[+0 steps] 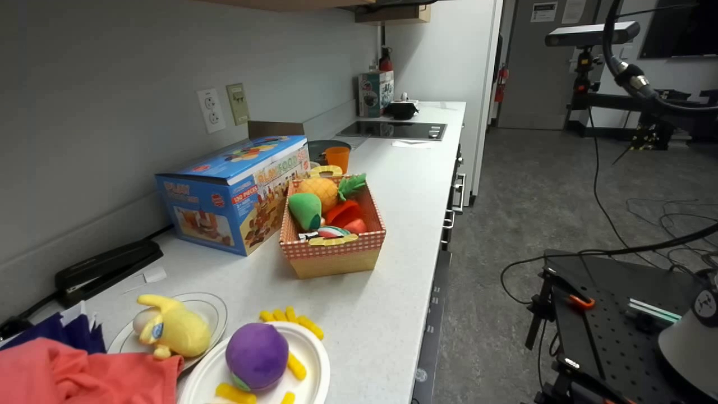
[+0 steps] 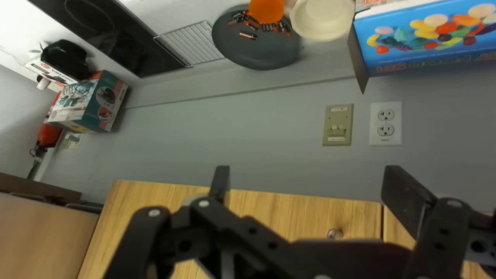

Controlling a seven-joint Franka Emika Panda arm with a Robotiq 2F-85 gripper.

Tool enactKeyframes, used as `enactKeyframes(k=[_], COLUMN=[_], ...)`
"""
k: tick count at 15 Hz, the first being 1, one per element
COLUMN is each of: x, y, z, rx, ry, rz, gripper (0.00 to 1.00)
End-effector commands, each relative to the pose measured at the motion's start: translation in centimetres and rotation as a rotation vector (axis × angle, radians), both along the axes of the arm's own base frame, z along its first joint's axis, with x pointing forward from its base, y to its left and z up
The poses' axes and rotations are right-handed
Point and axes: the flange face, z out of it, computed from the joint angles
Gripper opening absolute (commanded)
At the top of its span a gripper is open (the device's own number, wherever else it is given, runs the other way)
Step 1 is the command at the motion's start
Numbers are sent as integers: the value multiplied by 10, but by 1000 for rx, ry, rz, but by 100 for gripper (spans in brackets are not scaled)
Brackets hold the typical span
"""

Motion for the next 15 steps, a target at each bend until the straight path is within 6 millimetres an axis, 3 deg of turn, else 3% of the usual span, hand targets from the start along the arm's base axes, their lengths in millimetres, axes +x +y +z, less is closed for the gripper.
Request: enactKeyframes(k=[1,7,8,15], x=[34,65,51,65], y=[-16,-26,-22,-26], z=[17,41,29,38], rx=[-36,-28,-26,-31], ry=[-72,-160,-115,-152], rz=[-17,-24,-10,-25], gripper=[100,100,100,100])
